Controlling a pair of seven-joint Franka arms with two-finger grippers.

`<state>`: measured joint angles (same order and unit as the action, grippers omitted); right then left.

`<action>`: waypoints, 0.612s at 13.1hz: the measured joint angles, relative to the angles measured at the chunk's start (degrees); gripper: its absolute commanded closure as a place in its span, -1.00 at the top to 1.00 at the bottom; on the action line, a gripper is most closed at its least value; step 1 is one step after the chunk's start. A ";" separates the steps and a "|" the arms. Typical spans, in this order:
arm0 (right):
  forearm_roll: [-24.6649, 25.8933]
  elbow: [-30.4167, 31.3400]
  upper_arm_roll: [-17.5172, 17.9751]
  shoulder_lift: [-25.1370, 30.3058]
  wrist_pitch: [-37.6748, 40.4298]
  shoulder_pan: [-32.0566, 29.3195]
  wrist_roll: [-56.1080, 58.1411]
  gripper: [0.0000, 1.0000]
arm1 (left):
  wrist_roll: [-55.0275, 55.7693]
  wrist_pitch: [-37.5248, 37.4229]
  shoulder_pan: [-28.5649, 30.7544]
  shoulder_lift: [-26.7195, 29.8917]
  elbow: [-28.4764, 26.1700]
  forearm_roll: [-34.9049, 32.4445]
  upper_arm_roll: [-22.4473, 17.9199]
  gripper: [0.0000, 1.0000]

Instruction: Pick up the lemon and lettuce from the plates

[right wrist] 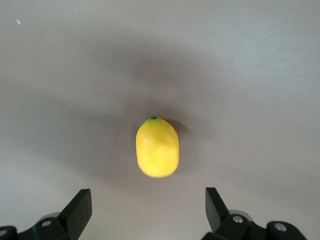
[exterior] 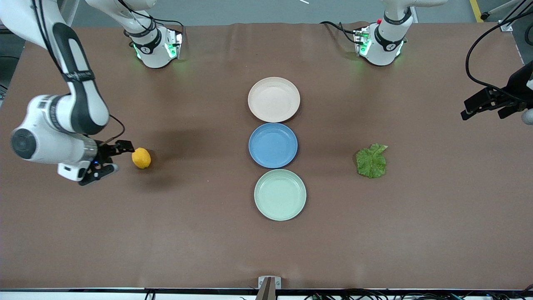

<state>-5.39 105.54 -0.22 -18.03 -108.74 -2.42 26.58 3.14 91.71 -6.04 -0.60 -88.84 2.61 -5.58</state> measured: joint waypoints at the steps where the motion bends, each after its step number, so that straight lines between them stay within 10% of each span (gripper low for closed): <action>1: 0.32 -2.79 -0.25 0.22 3.32 -0.36 -1.01 1.00 | 0.00 0.00 0.00 0.00 0.10 0.00 -0.16 1.00; 8: 9.65 -25.81 0.30 -0.98 22.60 0.94 -14.71 1.00 | 0.00 -0.03 -0.05 0.01 0.47 0.00 -0.31 1.00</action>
<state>4.26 79.74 0.08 -19.00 -86.14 -1.48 11.87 3.14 91.68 -6.09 -0.58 -88.37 2.61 -5.89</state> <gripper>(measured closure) 0.000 0.000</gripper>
